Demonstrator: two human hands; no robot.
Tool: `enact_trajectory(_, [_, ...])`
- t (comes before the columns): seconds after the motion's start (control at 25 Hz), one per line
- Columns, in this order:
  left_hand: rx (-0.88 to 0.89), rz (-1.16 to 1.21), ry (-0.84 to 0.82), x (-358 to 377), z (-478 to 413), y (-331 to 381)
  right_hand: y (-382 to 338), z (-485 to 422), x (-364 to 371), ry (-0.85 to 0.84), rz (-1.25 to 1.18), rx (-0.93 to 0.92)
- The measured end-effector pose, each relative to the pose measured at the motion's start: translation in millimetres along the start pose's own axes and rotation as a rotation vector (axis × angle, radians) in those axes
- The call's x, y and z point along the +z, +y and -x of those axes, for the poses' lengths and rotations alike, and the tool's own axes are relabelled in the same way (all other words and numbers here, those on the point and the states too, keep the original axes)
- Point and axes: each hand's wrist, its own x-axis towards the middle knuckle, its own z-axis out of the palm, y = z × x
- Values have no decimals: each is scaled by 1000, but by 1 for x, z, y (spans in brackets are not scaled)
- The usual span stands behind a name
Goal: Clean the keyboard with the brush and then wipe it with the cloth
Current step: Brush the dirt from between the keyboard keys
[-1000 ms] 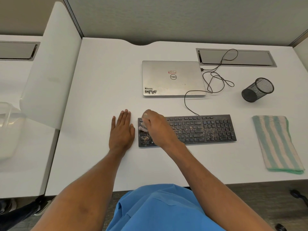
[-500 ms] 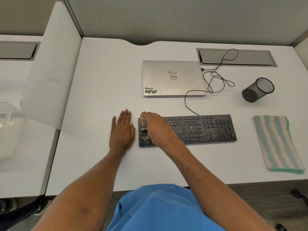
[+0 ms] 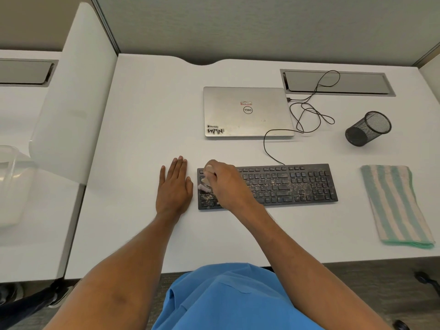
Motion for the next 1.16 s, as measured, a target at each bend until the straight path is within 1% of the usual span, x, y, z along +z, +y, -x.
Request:
enact_trajectory(0.08, [9,-6,4,0,0,-1,-4,3,2,99,-47,7])
enact_trajectory(0.12, [13,-10,7,1,0,-1,-4,5,3,117,-84,23])
enact_trajectory(0.28, [11,-11,-6,0,-1,-1,1,7,10,118,-158,87])
enact_trajectory(0.48, [1,-4,-7,0,0,-1,6,4,8,81,-105,130])
enact_trajectory(0.64, [10,2,1,1,0,-2,2,3,7,192,-173,118])
enact_trajectory(0.72, [12,2,-1,1,0,-2,3,3,10,182,-163,111])
enact_trajectory(0.96, [5,-1,-2,1,0,-2,7,4,10,82,-59,133])
enact_trajectory(1.16, [6,-6,-3,1,-1,-1,2,5,7,148,-167,120])
